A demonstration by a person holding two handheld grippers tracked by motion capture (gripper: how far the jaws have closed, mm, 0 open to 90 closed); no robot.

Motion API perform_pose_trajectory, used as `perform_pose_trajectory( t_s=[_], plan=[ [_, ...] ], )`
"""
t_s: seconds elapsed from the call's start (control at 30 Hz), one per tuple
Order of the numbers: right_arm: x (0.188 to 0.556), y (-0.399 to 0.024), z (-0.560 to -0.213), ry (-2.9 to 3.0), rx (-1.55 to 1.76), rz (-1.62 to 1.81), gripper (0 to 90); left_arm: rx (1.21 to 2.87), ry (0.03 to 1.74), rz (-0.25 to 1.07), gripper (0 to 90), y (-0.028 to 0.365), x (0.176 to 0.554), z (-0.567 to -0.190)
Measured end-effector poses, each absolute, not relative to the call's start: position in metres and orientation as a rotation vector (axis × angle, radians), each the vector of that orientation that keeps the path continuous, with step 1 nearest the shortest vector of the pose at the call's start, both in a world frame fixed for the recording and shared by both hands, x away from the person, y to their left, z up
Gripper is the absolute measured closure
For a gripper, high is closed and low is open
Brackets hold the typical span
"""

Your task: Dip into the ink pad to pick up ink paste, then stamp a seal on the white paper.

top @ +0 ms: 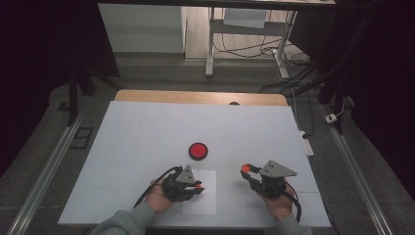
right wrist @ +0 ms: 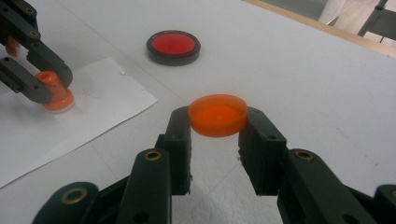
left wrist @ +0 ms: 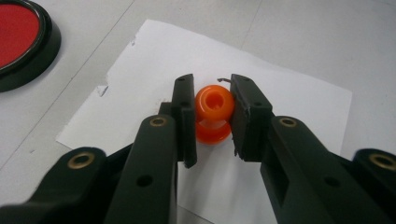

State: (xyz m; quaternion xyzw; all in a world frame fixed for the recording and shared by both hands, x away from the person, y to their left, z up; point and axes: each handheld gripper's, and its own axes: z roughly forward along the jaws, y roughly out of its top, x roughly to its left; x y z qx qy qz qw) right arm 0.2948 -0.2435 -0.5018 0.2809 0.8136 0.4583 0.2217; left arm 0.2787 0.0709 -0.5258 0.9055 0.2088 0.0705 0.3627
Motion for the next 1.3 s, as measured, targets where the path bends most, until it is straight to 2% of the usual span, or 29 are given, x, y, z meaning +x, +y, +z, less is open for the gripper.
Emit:
perform_pose_trajectory(
  t_s=[1.3],
  plan=[
    [0.2940,-0.2427,-0.5008,2.244,0.769,1.269,64.6,2.326,0.541,0.186,72.9,0.0710,0.2779,-0.5264]
  ],
)
